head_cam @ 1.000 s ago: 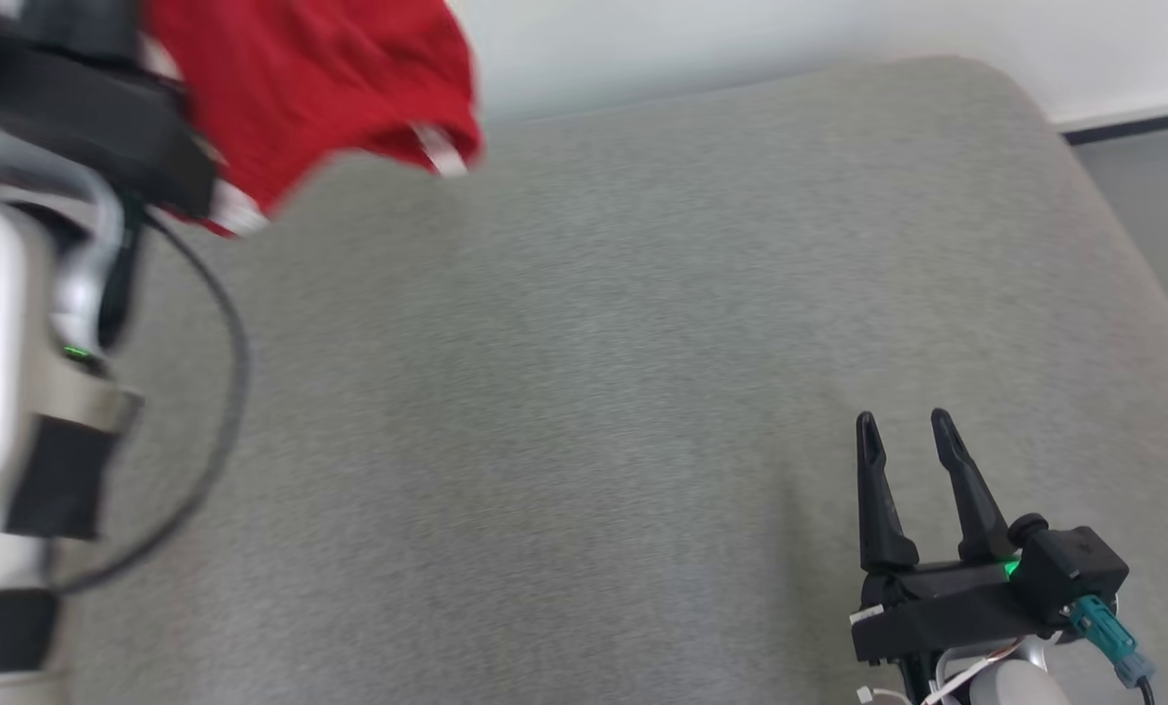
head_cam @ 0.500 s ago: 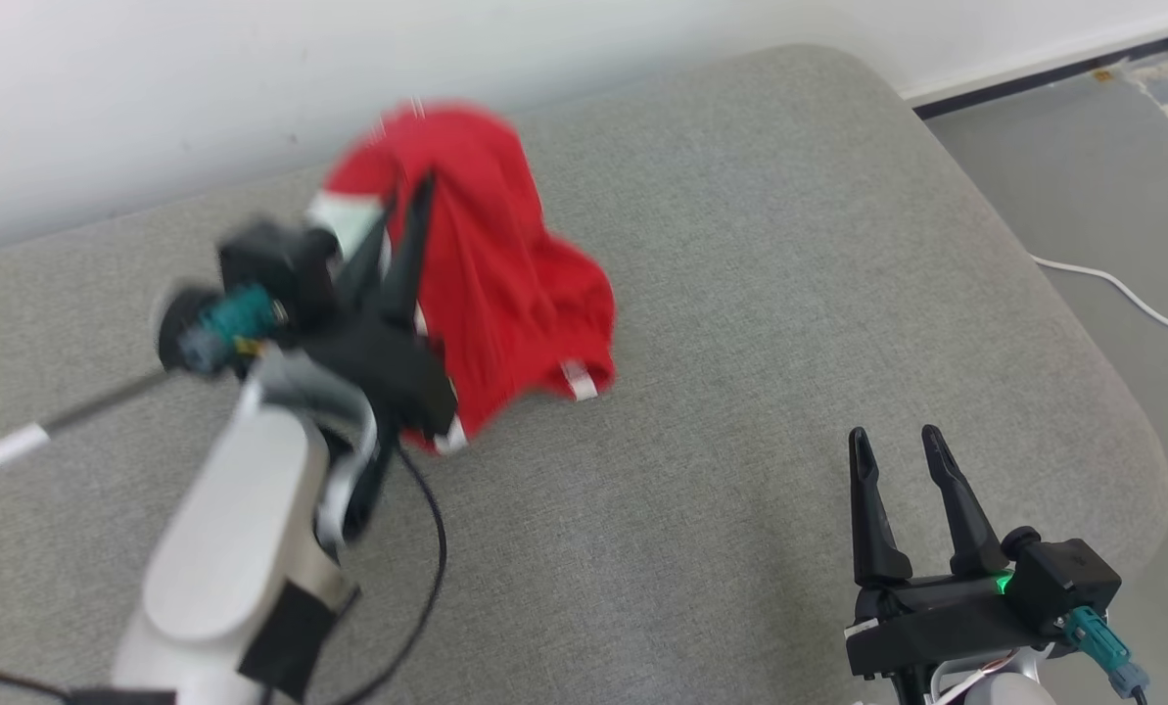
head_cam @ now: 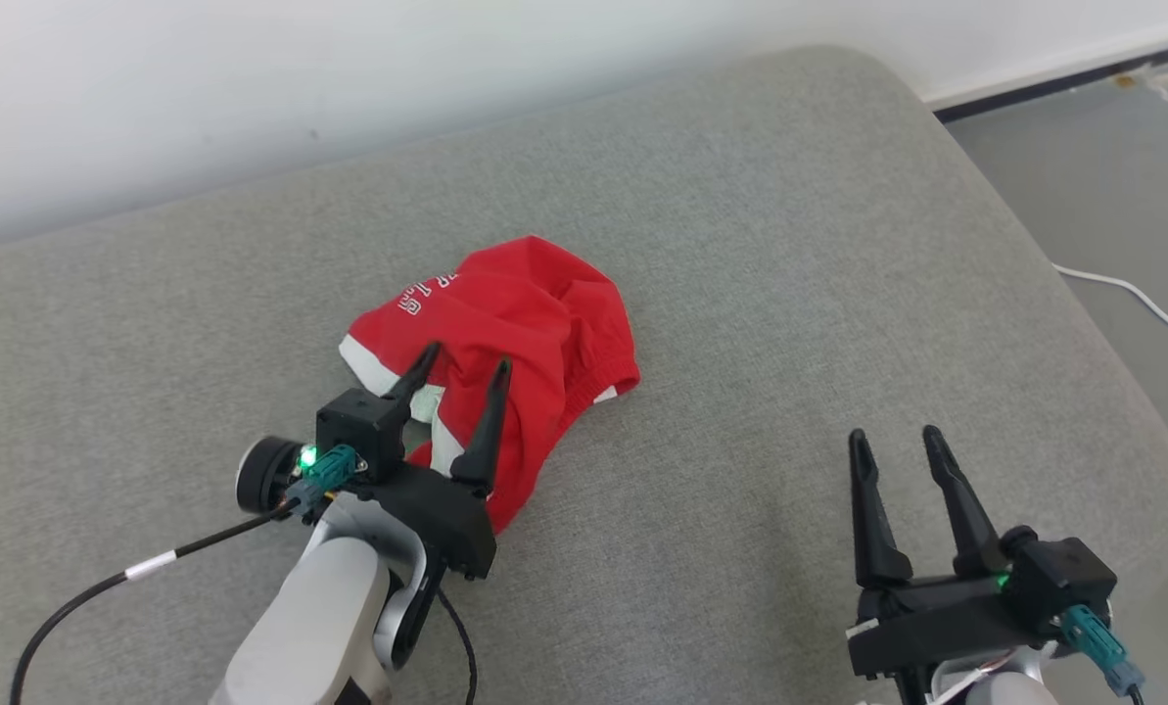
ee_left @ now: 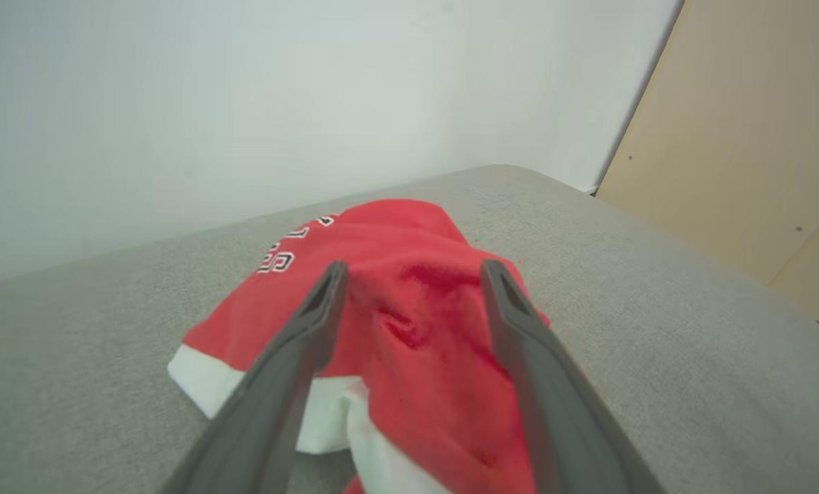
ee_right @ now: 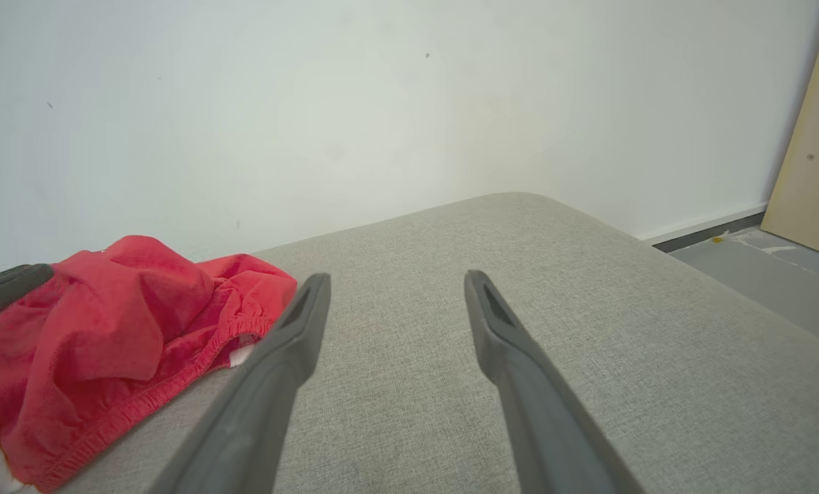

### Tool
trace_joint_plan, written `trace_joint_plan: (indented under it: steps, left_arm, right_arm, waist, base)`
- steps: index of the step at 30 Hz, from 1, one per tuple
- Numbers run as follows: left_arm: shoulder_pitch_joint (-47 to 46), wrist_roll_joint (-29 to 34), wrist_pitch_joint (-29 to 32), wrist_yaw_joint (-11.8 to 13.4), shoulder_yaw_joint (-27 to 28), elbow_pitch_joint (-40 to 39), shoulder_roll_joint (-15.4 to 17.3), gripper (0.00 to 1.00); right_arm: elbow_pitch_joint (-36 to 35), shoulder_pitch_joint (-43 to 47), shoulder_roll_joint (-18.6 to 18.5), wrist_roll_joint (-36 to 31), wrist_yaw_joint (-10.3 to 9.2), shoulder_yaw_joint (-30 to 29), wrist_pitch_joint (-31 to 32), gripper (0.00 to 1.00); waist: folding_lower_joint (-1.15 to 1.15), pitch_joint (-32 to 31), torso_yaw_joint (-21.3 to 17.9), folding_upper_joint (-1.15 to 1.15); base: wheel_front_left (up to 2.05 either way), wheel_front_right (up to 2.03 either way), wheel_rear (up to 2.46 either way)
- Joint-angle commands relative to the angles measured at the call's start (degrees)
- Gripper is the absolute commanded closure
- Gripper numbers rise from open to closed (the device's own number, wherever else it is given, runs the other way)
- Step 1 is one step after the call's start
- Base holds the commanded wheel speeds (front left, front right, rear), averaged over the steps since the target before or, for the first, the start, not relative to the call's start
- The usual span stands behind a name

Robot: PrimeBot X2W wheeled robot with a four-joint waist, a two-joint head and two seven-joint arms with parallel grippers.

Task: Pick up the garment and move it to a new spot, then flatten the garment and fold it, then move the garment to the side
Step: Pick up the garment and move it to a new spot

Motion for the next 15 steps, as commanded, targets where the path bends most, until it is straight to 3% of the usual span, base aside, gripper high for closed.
trace_joint_plan:
  steps: [1, 9, 15]
  left_arm:
    - [-0.74, 0.59, -0.65, -0.28, 0.05, -0.28, -0.05, 0.00]
    - [0.39, 0.88, -3.21, 0.62, 2.31, -4.08, 1.53, 0.00]
    - [5.54, 1.56, -3.35, 2.35, 7.63, -10.46, 5.56, 0.00]
  right_arm:
    - [0.06, 0.80, 0.08, -0.44, -0.12, -0.20, -0.03, 0.00]
    - [-0.16, 3.04, 0.10, -2.27, -0.12, -1.50, -0.03, 0.00]
    - [-0.48, 4.20, 0.10, -2.87, -0.12, -1.81, -0.03, 0.00]
  waist:
    - [0.00, -1.38, 1.34, 0.00]
    - [0.00, -5.54, 6.93, 0.00]
    - [0.00, -7.78, 11.53, 0.00]
  base:
    - [0.00, 0.00, 0.00]
    - [0.00, 0.00, 0.00]
    - [0.00, 0.00, 0.00]
